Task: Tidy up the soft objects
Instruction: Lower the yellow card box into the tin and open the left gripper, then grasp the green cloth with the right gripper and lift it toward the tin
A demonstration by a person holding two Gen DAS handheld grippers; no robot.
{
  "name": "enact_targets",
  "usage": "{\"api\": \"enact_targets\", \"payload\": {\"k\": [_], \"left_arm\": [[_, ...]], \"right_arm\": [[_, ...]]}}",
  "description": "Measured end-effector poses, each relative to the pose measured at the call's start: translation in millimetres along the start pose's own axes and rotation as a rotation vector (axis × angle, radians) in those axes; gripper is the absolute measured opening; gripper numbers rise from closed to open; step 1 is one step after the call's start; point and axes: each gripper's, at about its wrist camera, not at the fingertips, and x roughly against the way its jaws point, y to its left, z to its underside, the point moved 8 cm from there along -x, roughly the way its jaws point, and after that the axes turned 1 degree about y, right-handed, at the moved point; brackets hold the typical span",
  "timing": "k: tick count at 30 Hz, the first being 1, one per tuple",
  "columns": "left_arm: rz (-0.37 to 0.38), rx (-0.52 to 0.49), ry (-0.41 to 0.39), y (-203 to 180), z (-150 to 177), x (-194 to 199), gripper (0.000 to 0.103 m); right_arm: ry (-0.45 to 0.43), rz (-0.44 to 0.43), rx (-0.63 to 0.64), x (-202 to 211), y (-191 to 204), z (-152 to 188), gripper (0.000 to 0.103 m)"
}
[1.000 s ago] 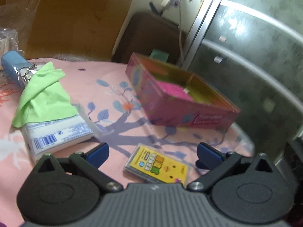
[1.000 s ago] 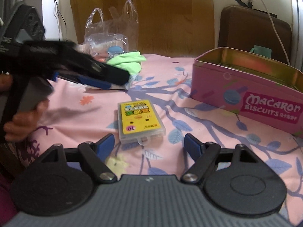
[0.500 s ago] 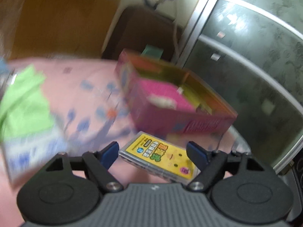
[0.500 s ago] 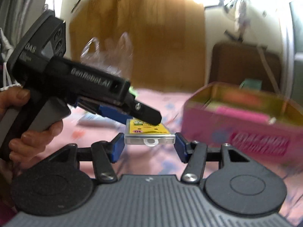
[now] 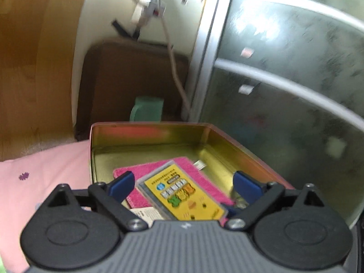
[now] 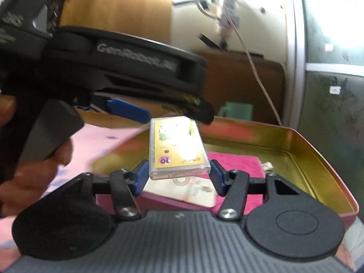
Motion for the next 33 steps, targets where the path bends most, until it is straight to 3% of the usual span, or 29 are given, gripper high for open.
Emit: {"api": "enact_targets", "payload": {"k": [3, 6, 11, 16, 19, 22, 26, 28, 30, 33], "left_arm": [[-0.064, -0.007, 0.052, 6.2, 2.7, -30.4, 0.097], [-0.092, 0.025, 0.050, 12.3, 5.0, -27.6, 0.097], [-0.059, 0.058, -0.028, 14.7, 15.1, 29.3, 0.097], [-0.084, 0.062, -0.055, 28.6, 55.6, 103.7, 0.097], [-0.165, 0.082, -0.051, 59.9, 91.4, 149.7, 0.097], [-0.321, 0.134, -0.051, 107.2, 125.0, 193.7, 0.097], [-0.485, 0.236, -0.092, 161.5, 146.9, 232.6, 0.096], [-0.507, 0.297, -0.132, 179.1, 151.9, 244.7, 0.096], [-0.470, 0.363, -0.169, 187.5, 152.6, 248.8, 0.096], [-0.445, 0.339, -0.193, 187.6, 149.8, 249.3, 0.096]], "right_arm": [[0.023, 0.042, -0.036, -12.1, -13.2, 1.8, 0.064], [-0.030, 0.028, -0.078, 10.5, -13.2, 3.4, 0.064], [-0.094, -0.002, -0.114, 48.0, 6.1, 8.0, 0.064], [-0.120, -0.129, -0.117, 69.0, 45.6, 3.6, 0.064], [-0.077, -0.234, -0.073, 63.6, 80.8, -2.1, 0.064], [0.000, -0.342, -0.047, 44.1, 122.8, -8.0, 0.064], [0.089, -0.458, -0.041, 7.5, 180.8, -19.7, 0.064], [0.137, -0.490, -0.035, -16.9, 207.1, -26.2, 0.064], [0.173, -0.514, -0.014, -35.6, 230.7, -28.6, 0.065], [0.259, -0.531, 0.012, -63.4, 253.7, -21.9, 0.067]]}}
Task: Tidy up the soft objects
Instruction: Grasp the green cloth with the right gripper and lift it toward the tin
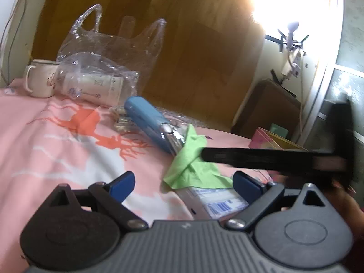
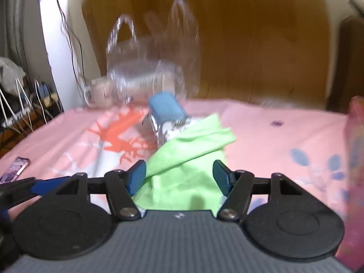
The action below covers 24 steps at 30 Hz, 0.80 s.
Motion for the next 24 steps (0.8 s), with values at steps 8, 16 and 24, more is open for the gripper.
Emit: {"api": "enact_targets", "payload": {"k": [8, 16, 24], "left_arm": [[0.039, -0.020, -0.021, -4.2, 2.8, 4.4, 0.097], [0.035, -0.026, -0.018, -7.0, 2.9, 5.2, 0.099], [0.194, -0.077, 0.102, -61.4, 15.7, -2.9, 0.095]], "right_arm": [[-0.025, -0.007, 0.013, 27.2, -3.9, 8.7, 0.006], [-0.157, 0.072, -0.021, 125.5, -28.9, 44.0, 0.006], [-0.124, 0.162, -0.026, 185.0, -47.3, 112.7, 0.007]]}}
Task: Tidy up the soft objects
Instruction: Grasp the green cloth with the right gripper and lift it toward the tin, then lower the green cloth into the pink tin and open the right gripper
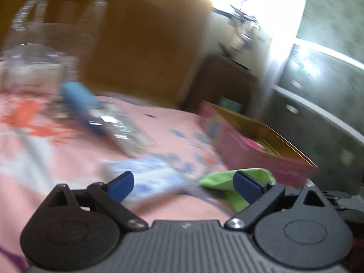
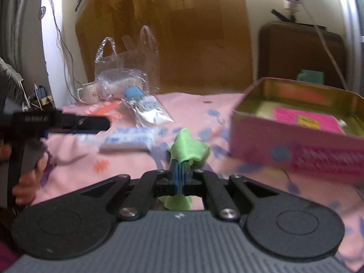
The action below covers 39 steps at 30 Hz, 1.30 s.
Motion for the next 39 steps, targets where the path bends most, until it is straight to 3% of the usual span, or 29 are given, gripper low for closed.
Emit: {"api": "enact_targets", "payload": {"k": [5, 8, 9, 13, 17, 20, 22, 23, 24, 26, 27, 29, 32, 39], "left_arm": [[0.119, -0.130, 0.096, -63.8, 12.6, -27.4, 0.095], [0.148, -0.182, 0.154, -89.6, 23.6, -44.9, 0.095], [0.153, -0.192, 0.169, -95.5, 26.0, -49.5, 0.095], [0.189, -0.199, 0.211, -115.2, 29.7, -61.0, 0.096], [0.212, -0.206, 0.218, -124.8, 20.7, -67.0, 0.100], [0.187, -0.211, 0.230, -126.7, 16.2, -80.6, 0.099], [0.198, -0.195, 0.283, -127.9, 21.0, -93.6, 0.089], [0.207, -0.190, 0.309, -129.4, 25.7, -100.0, 0.079], [0.210, -0.191, 0.330, -130.8, 31.3, -106.0, 0.075], [0.216, -0.190, 0.378, -133.4, 43.9, -116.2, 0.060], [0.214, -0.200, 0.347, -136.0, 44.8, -115.1, 0.050], [0.239, -0.210, 0.365, -142.8, 49.7, -113.7, 0.038], [0.349, -0.186, 0.398, -160.7, 50.3, -104.9, 0.038], [0.420, -0.302, 0.244, -216.9, 3.9, -91.4, 0.041]], "right_arm": [[-0.010, 0.171, 0.024, 14.7, -20.1, 20.9, 0.015], [-0.013, 0.269, 0.011, 18.3, -36.9, 26.1, 0.041], [-0.025, 0.276, -0.013, 22.3, -42.1, 26.5, 0.049], [-0.082, 0.206, -0.095, 41.2, -53.0, 24.3, 0.052], [-0.082, 0.141, -0.078, 37.5, -43.1, 22.8, 0.061], [-0.063, 0.129, -0.008, 25.9, -31.5, 23.0, 0.061], [-0.041, 0.129, 0.028, 12.7, -26.6, 22.9, 0.061], [-0.028, 0.127, 0.034, 8.2, -26.7, 25.0, 0.060], [0.000, 0.122, 0.041, -0.6, -26.0, 28.2, 0.051], [-0.004, 0.143, 0.058, -7.6, -25.0, 30.7, 0.022], [-0.003, 0.137, 0.059, -8.2, -23.5, 30.6, 0.011], [-0.025, 0.121, 0.045, -2.5, -21.6, 28.0, 0.010], [-0.110, 0.161, 0.100, 14.3, -16.1, 18.6, 0.010], [-0.319, 0.306, 0.098, 53.3, -49.4, -27.1, 0.011]]}}
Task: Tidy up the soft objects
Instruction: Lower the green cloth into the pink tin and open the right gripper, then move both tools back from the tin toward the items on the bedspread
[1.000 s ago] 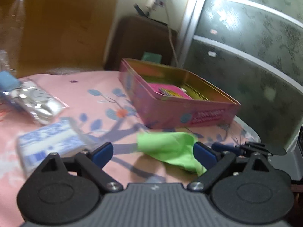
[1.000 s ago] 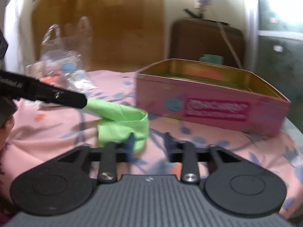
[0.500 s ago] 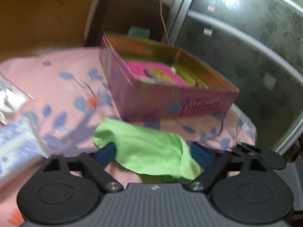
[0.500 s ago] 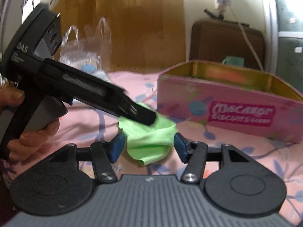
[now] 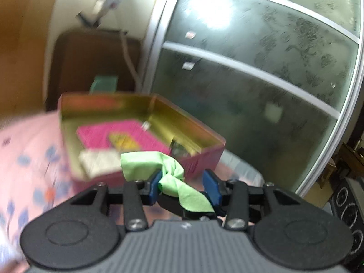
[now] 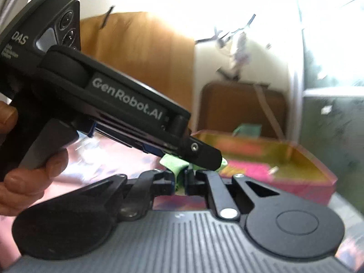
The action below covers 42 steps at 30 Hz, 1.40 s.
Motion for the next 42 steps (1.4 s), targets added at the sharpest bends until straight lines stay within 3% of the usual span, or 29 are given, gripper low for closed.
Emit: {"api": "enact_targets", "payload": {"k": [4, 6, 7, 9, 10, 12, 13, 17, 28, 42], "left_arm": [[0.024, -0.054, -0.029, -14.6, -37.7, -24.4, 0.044], [0.023, -0.072, -0.031, -18.7, -51.7, -45.8, 0.052], [0.020, -0.073, -0.026, -18.4, -58.4, -58.5, 0.057], [0.018, -0.066, -0.015, -17.1, -67.4, -82.2, 0.089], [0.006, -0.059, -0.009, -15.5, -69.5, -91.8, 0.092], [-0.078, -0.041, -0.015, -3.5, -74.3, -109.1, 0.092], [-0.133, -0.025, -0.020, 4.1, -74.7, -115.4, 0.092], [-0.145, 0.062, -0.019, 21.3, -66.5, -111.2, 0.094], [-0.268, 0.061, -0.035, 24.7, -29.6, -45.3, 0.097], [-0.506, 0.060, 0.005, 53.5, 17.0, 19.8, 0.100]], "right_arm": [[-0.020, 0.095, 0.002, -18.5, -38.4, -10.2, 0.011], [-0.005, 0.139, -0.005, -31.1, -58.3, -8.2, 0.011], [0.007, 0.166, -0.004, -39.6, -68.0, -7.1, 0.011], [0.039, 0.212, -0.006, -59.2, -87.5, -3.5, 0.015], [0.067, 0.234, -0.002, -73.5, -95.9, 1.0, 0.018], [0.133, 0.271, -0.005, -94.4, -113.9, 12.0, 0.051], [0.140, 0.299, -0.022, -96.4, -121.7, 15.4, 0.052], [0.099, 0.289, -0.089, -77.2, -127.2, 17.4, 0.053], [0.035, 0.271, -0.236, -12.8, -96.5, 17.7, 0.053], [0.101, 0.201, -0.353, 3.4, -56.6, 17.9, 0.053]]}}
